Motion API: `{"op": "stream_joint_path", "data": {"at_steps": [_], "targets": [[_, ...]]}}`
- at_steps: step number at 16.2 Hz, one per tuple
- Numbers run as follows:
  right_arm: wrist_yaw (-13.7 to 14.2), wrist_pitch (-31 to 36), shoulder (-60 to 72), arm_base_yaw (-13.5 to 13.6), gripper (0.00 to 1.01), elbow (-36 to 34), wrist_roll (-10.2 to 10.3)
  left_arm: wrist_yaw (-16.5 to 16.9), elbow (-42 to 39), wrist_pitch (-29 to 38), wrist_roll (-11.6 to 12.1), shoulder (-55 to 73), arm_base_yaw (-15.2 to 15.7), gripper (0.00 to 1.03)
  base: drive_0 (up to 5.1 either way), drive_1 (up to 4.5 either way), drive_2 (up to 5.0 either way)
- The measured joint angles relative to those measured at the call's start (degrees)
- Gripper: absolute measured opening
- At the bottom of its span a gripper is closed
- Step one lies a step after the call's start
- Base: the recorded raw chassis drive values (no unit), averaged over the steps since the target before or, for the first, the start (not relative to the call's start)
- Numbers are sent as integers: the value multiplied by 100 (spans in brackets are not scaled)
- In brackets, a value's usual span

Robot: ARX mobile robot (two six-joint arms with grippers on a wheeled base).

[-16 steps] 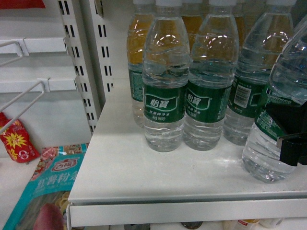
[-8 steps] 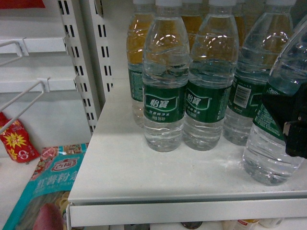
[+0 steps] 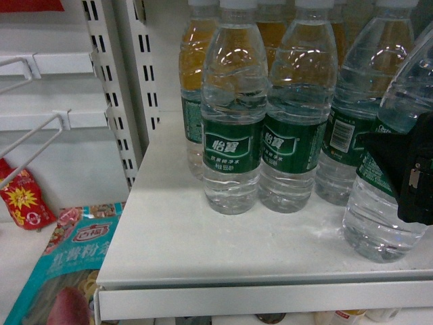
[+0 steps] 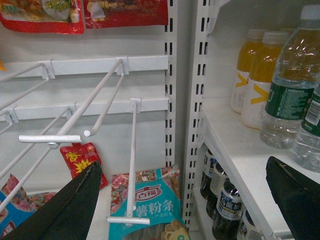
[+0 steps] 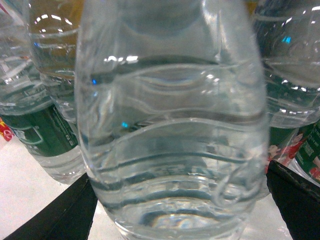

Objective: Move water from second to third shelf

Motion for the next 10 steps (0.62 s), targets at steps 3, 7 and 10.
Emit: {"op": "stream_joint_path", "data": {"at_steps": [3,7,10], "targets": [[-9,-184,-304,44,98,-2,22,0,0,0,0,0,0,98,0,0,0],[-9,-507,-826,0,98,-173,24,0,0,0,0,0,0,98,0,0,0],[13,-866,-1471,-33,98,-334,22,0,0,0,0,0,0,98,0,0,0]]}}
